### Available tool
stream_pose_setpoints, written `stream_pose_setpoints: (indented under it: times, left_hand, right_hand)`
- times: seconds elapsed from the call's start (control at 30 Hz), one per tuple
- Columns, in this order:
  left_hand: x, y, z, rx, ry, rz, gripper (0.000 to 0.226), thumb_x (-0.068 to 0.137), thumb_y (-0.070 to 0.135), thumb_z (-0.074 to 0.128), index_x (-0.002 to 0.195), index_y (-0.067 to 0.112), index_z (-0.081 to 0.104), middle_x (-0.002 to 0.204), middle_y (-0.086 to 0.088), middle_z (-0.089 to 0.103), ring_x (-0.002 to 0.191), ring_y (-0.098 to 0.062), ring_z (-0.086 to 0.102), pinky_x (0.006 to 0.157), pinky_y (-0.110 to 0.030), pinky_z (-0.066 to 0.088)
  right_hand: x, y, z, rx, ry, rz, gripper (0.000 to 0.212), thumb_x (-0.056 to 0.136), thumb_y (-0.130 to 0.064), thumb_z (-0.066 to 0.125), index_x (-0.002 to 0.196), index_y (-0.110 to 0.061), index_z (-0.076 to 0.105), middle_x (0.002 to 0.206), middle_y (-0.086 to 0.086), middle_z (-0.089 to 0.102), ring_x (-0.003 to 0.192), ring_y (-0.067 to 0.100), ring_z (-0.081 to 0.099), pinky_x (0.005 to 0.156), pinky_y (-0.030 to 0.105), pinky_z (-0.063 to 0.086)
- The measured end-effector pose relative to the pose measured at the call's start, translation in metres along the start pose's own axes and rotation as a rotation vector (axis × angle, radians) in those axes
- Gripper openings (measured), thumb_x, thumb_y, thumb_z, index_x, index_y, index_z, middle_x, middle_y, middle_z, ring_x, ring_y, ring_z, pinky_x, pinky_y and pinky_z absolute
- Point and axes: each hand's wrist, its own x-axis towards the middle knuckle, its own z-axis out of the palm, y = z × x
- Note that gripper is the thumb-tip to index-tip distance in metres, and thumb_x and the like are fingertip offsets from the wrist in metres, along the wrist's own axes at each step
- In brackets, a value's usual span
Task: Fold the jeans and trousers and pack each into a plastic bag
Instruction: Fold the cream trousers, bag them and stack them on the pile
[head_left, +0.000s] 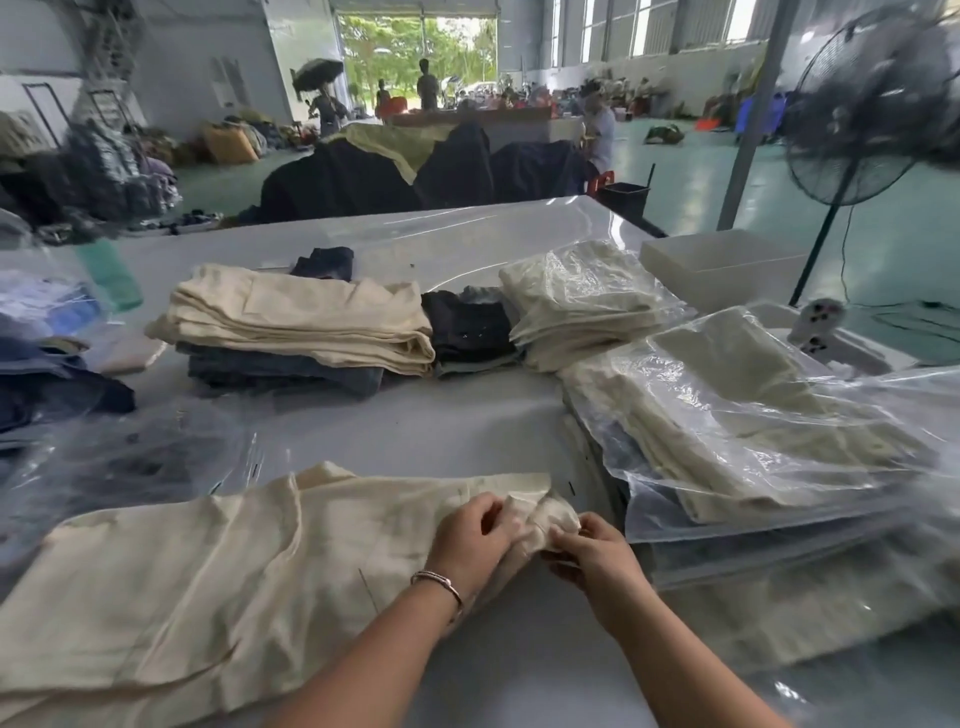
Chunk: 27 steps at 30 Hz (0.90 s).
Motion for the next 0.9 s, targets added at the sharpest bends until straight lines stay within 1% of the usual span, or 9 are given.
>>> stream_pose_setpoints:
  times: [0.1, 0.17, 0.23, 0.3, 0.37, 0.47, 0.6, 0.77, 0.9]
  left_hand:
    - [0.007, -0.003, -0.011, -0.328, 0.240, -0.257, 0.015, 0.088, 0.018, 0.064, 0.074, 0.014, 0.060, 0.072, 0.001, 0.062, 0.073, -0.019, 0.054, 0.068, -0.028, 0.044]
    - [0.008, 0.000, -0.019, -0.438, 0.344, -0.262, 0.011, 0.087, 0.017, 0.065, 0.078, 0.013, 0.063, 0.074, -0.001, 0.065, 0.072, -0.020, 0.057, 0.071, -0.035, 0.047]
    - [0.002, 0.010, -0.018, -0.451, 0.336, -0.162, 0.009, 0.086, 0.018, 0.067, 0.078, 0.018, 0.063, 0.067, 0.008, 0.064, 0.063, -0.013, 0.056, 0.063, -0.033, 0.046]
    - [-0.009, 0.023, -0.006, -0.351, 0.256, -0.040, 0.010, 0.084, 0.020, 0.070, 0.079, 0.026, 0.064, 0.066, 0.012, 0.064, 0.059, -0.005, 0.057, 0.061, -0.024, 0.046]
    - [-0.017, 0.030, 0.006, -0.182, 0.234, 0.050, 0.009, 0.081, 0.023, 0.072, 0.086, 0.028, 0.067, 0.078, 0.013, 0.069, 0.071, 0.000, 0.062, 0.067, -0.018, 0.049]
    - [-0.018, 0.031, 0.006, 0.005, 0.246, 0.121, 0.018, 0.079, 0.027, 0.074, 0.097, 0.027, 0.073, 0.092, 0.011, 0.068, 0.084, -0.003, 0.062, 0.077, -0.019, 0.050]
    - [-0.016, 0.030, 0.002, 0.069, 0.214, 0.177, 0.025, 0.081, 0.026, 0.072, 0.106, 0.025, 0.073, 0.101, 0.010, 0.068, 0.094, -0.004, 0.063, 0.085, -0.019, 0.048]
    - [-0.018, 0.029, 0.005, 0.088, 0.277, 0.182, 0.014, 0.081, 0.026, 0.072, 0.094, 0.021, 0.074, 0.093, 0.010, 0.068, 0.086, -0.006, 0.062, 0.077, -0.019, 0.049]
    - [-0.022, 0.023, 0.002, 0.115, 0.196, 0.182, 0.008, 0.082, 0.027, 0.070, 0.087, 0.022, 0.067, 0.089, 0.010, 0.067, 0.082, -0.008, 0.062, 0.076, -0.023, 0.050]
  right_hand:
    - [0.000, -0.002, -0.001, -0.018, 0.003, -0.012, 0.009, 0.086, 0.003, 0.060, 0.092, -0.003, 0.057, 0.080, 0.013, 0.063, 0.069, 0.023, 0.061, 0.060, 0.028, 0.047]
    - [-0.002, -0.005, 0.000, -0.013, -0.024, -0.037, 0.011, 0.084, 0.005, 0.062, 0.093, -0.002, 0.061, 0.076, 0.011, 0.065, 0.066, 0.021, 0.061, 0.060, 0.027, 0.048]
    - [-0.006, -0.009, 0.004, -0.004, -0.071, -0.081, 0.010, 0.083, 0.003, 0.063, 0.090, -0.003, 0.064, 0.071, 0.009, 0.067, 0.062, 0.019, 0.062, 0.058, 0.025, 0.049]
    - [-0.010, -0.014, 0.010, 0.016, -0.114, -0.129, 0.005, 0.082, -0.001, 0.066, 0.086, -0.004, 0.067, 0.069, 0.010, 0.066, 0.061, 0.019, 0.061, 0.056, 0.024, 0.049]
    - [-0.014, -0.017, 0.015, 0.013, -0.116, -0.171, 0.003, 0.082, -0.007, 0.069, 0.080, -0.004, 0.068, 0.069, 0.014, 0.066, 0.061, 0.020, 0.060, 0.056, 0.025, 0.048]
    - [-0.018, -0.019, 0.017, -0.018, -0.107, -0.175, 0.010, 0.085, -0.006, 0.065, 0.079, -0.003, 0.072, 0.075, 0.019, 0.071, 0.064, 0.023, 0.066, 0.055, 0.025, 0.050]
    - [-0.024, -0.021, 0.015, 0.010, -0.149, -0.160, 0.014, 0.088, 0.000, 0.058, 0.087, -0.001, 0.072, 0.082, 0.022, 0.072, 0.072, 0.030, 0.069, 0.057, 0.026, 0.052]
    - [-0.028, -0.022, 0.008, 0.039, -0.088, -0.157, 0.014, 0.084, 0.012, 0.052, 0.091, 0.003, 0.061, 0.074, 0.018, 0.071, 0.066, 0.030, 0.069, 0.055, 0.028, 0.052]
    - [-0.030, -0.016, 0.002, 0.101, -0.045, -0.103, 0.019, 0.080, 0.016, 0.049, 0.086, 0.002, 0.062, 0.070, 0.014, 0.068, 0.062, 0.023, 0.065, 0.058, 0.028, 0.050]
